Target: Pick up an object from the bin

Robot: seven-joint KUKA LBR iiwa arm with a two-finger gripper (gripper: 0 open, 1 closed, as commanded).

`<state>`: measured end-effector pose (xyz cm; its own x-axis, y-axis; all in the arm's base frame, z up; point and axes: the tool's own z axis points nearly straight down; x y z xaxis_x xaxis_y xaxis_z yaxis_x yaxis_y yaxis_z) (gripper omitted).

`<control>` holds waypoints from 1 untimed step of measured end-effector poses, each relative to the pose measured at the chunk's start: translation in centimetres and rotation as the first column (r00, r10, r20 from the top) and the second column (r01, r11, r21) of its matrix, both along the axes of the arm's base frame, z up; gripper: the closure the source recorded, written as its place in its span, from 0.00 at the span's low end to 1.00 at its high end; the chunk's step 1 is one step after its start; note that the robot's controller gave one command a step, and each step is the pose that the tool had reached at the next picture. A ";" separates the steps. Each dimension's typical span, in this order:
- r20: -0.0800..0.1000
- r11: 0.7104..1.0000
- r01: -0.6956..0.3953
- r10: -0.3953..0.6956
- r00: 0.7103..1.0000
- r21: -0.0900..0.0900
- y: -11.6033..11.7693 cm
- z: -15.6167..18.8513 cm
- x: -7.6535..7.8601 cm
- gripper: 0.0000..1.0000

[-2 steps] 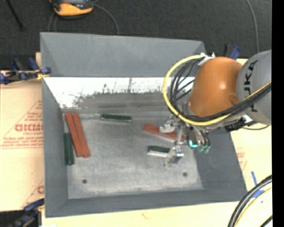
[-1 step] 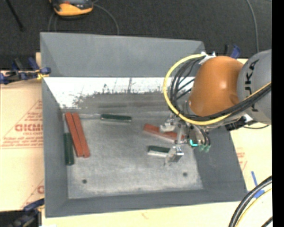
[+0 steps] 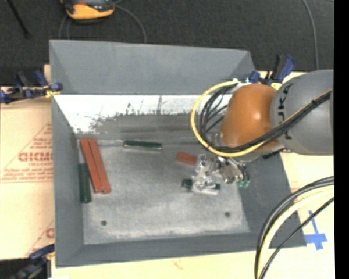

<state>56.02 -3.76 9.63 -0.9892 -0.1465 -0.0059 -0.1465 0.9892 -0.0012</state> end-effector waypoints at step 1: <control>0.001 1.000 0.000 0.000 1.000 0.000 0.0 -0.1 0.0 0.00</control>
Offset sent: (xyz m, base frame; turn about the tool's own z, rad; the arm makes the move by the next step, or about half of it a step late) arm 0.0000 0.0000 0.0000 0.0000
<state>56.01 -3.79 9.58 -0.9892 -0.1466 -0.0064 -0.1466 0.9892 -0.0016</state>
